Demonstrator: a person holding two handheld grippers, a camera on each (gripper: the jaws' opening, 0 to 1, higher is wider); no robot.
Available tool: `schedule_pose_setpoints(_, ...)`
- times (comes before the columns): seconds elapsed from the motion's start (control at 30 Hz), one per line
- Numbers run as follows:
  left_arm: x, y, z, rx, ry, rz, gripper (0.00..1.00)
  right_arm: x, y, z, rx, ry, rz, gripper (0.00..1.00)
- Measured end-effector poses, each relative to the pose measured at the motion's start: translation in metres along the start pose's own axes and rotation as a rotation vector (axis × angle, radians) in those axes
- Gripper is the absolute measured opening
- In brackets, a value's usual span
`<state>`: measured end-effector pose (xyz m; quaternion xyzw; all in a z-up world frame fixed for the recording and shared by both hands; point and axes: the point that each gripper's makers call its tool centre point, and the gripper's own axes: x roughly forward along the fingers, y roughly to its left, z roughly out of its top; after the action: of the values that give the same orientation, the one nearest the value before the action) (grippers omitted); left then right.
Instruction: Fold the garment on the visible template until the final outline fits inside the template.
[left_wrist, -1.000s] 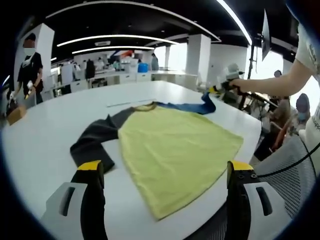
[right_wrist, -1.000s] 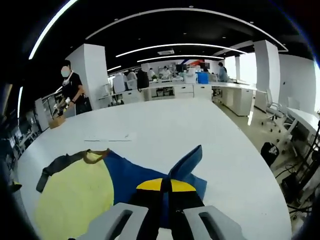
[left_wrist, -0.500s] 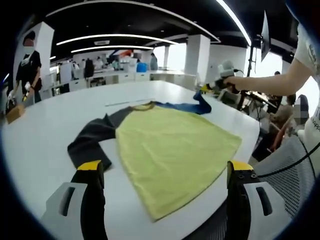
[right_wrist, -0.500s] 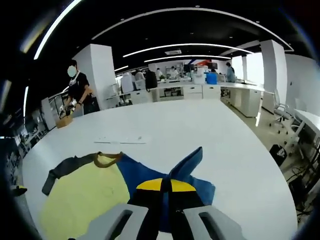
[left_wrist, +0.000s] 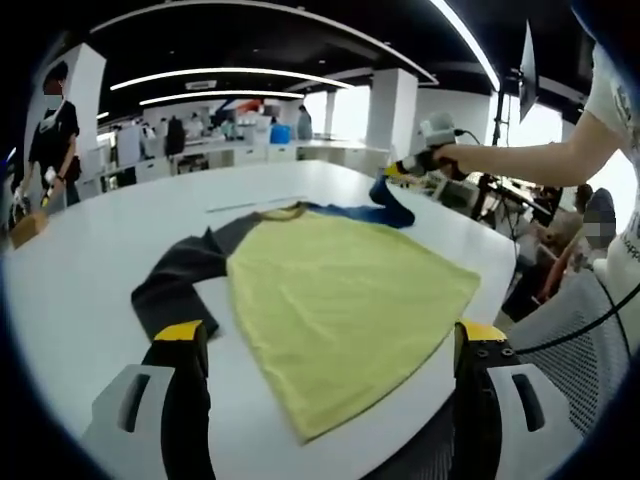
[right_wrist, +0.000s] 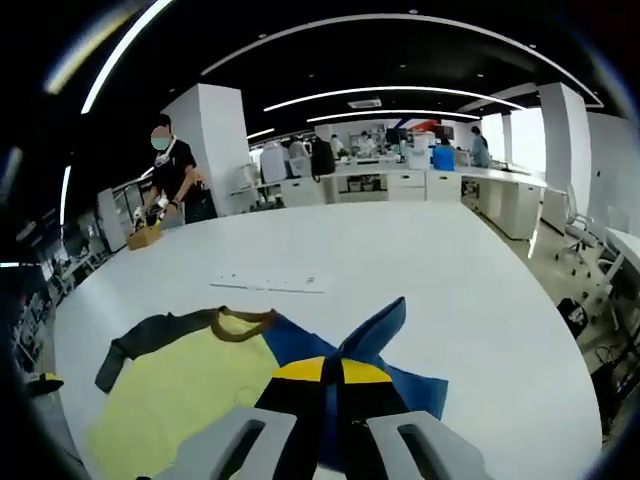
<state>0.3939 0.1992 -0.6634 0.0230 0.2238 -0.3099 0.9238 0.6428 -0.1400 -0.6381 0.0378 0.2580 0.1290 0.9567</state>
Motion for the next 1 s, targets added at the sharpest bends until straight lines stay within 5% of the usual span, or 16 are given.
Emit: schedule_pose_setpoints(1.0,0.0,0.0,-0.002,-0.001,0.003,-0.002,0.99,0.02,0.073,0.009,-0.049,0.023,0.11,0.0)
